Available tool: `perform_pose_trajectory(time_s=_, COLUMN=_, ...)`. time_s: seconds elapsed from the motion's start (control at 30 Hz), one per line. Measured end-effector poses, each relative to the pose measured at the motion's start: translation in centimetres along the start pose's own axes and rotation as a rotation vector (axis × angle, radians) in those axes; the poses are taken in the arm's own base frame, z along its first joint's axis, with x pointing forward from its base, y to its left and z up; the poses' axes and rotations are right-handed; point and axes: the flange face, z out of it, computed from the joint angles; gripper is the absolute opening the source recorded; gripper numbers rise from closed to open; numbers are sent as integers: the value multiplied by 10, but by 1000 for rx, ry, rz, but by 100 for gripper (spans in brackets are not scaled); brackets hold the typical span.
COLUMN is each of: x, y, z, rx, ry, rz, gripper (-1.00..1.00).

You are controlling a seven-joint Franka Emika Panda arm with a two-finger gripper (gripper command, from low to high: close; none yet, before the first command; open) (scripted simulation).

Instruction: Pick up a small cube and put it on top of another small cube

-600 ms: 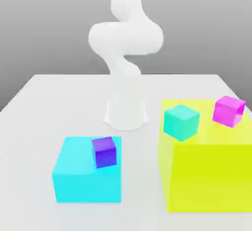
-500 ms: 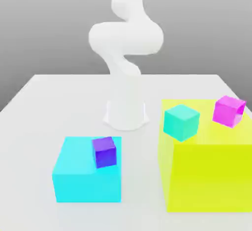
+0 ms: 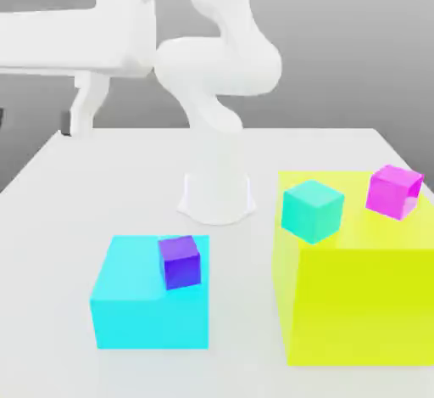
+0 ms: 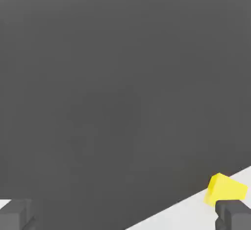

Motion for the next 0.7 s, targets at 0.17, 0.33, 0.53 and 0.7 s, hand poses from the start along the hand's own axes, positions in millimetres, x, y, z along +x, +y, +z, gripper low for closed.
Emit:
perform_pose_trajectory(time_s=0.17, x=34, y=24, z=85, rx=-105, ry=-40, rz=117, gripper=0)
perform_pose_trajectory(time_s=0.33, x=59, y=61, z=171, rx=-207, ry=-82, rz=232, gripper=0)
perform_pose_trajectory(time_s=0.53, x=75, y=118, z=271, rx=-312, ry=-126, rz=358, gripper=0)
perform_pose_trajectory(time_s=0.7, x=68, y=134, z=316, rx=-318, ry=-129, rz=366, gripper=-100)
